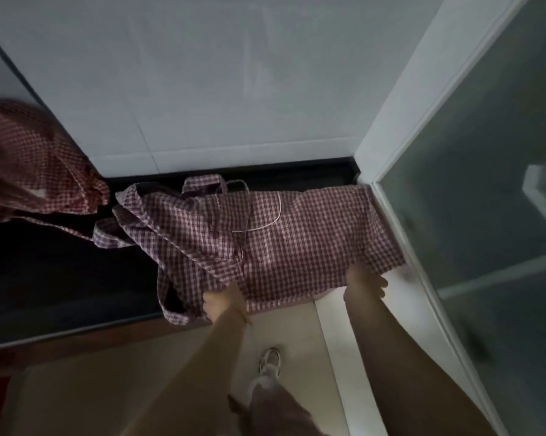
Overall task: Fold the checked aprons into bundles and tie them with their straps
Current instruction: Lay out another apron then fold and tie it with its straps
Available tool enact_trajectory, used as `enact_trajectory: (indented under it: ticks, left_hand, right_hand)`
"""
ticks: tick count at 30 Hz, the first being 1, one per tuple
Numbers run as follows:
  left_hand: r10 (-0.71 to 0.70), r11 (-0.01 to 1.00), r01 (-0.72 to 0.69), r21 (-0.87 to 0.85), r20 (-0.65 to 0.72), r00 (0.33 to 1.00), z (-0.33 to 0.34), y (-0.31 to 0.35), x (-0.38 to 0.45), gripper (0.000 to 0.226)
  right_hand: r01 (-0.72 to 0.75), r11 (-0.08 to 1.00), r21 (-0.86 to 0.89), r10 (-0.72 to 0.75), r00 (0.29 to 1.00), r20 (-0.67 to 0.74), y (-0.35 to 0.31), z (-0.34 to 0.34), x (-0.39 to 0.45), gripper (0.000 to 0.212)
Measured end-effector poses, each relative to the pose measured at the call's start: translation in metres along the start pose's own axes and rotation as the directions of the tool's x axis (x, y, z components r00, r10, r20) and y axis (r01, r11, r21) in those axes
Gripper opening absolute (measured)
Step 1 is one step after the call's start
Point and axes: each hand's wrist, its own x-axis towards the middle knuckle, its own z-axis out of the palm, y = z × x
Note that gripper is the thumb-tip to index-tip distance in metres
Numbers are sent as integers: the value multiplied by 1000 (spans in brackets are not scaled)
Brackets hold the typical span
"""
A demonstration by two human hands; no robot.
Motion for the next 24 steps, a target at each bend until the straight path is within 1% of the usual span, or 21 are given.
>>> enact_trajectory:
  ticks: [1, 2, 3, 4, 5, 6, 7, 8, 9, 10, 12, 13, 14, 15, 16, 18, 19, 20, 21, 22, 24]
  left_hand:
    - [149, 971, -139, 194, -39, 988, -2, 7, -1, 37]
    - [338, 894, -311, 324, -30, 941, -3, 11, -2, 37]
    - [499, 776, -470, 422, 47, 866, -5, 17, -7, 38]
    - [610, 630, -598, 496, 161, 776, -2, 22, -7, 44]
    - [640, 508, -673, 538, 286, 713, 2, 28, -8, 51]
    - [615, 379, -722, 579, 425, 664, 11, 35, -4, 58]
    - [562, 292, -751, 593, 528, 636, 16, 38, 0, 64]
    - [494, 228, -751, 620, 591, 638, 25, 44, 7, 68]
    - [417, 186, -726, 662, 615, 669, 31, 46, 15, 69]
    - [356, 151, -686, 712, 608, 709, 34, 46, 23, 71]
    - [334, 81, -595, 800, 540, 772, 35, 43, 39, 72]
    - [377, 61, -537, 841, 478, 793, 33, 43, 45, 72]
    - [424, 76, -470, 880, 398, 814, 28, 44, 52, 70]
    - [450, 116, -384, 916, 296, 842, 22, 50, 58, 70]
    - [437, 155, -300, 941, 207, 876, 14, 56, 64, 72]
    - [344, 216, -133, 967, 52, 938, 3, 73, 73, 75]
    - [312, 236, -84, 968, 6, 950, 0, 81, 75, 74]
    - [324, 262, -58, 963, -31, 945, 1, 90, 75, 72]
    - [378, 280, -72, 957, -41, 925, 4, 96, 70, 67]
    - [454, 283, -117, 952, -25, 891, 10, 102, 64, 60]
    - [561, 281, -233, 931, 38, 827, 28, 114, 53, 47]
  right_hand:
    - [21, 993, -114, -29, 997, -76, -3, 4, 3, 54]
    - [83, 978, -192, -98, 992, -74, -6, 9, 3, 54]
    - [191, 952, -240, -201, 979, -16, -5, 16, 3, 52]
    - [301, 915, -270, -298, 953, 53, -3, 23, 5, 48]
    - [381, 877, -294, -368, 925, 100, -1, 29, 7, 43]
    - [452, 831, -325, -426, 892, 152, -3, 33, 8, 40]
    - [511, 782, -356, -469, 860, 202, -2, 35, 6, 40]
    - [560, 738, -376, -506, 828, 241, -7, 36, 10, 40]
    - [598, 695, -400, -533, 801, 273, -10, 37, 14, 39]
    - [615, 661, -430, -547, 787, 284, -13, 36, 18, 38]
    - [612, 614, -499, -539, 787, 302, -20, 35, 35, 39]
    - [598, 610, -519, -516, 798, 312, -24, 34, 44, 38]
    - [583, 611, -535, -490, 810, 323, -28, 32, 48, 33]
    - [558, 616, -556, -450, 828, 333, -34, 31, 54, 27]
    - [529, 623, -577, -399, 849, 347, -39, 30, 57, 23]
    - [494, 645, -582, -314, 867, 387, -52, 32, 66, 29]
    - [493, 666, -560, -318, 867, 385, -57, 34, 69, 28]
    - [504, 675, -538, -345, 861, 374, -65, 39, 70, 25]
    - [523, 673, -524, -376, 851, 367, -71, 45, 71, 21]
    - [554, 664, -502, -410, 831, 376, -78, 50, 69, 17]
    - [609, 672, -422, -420, 782, 459, -93, 66, 70, 10]
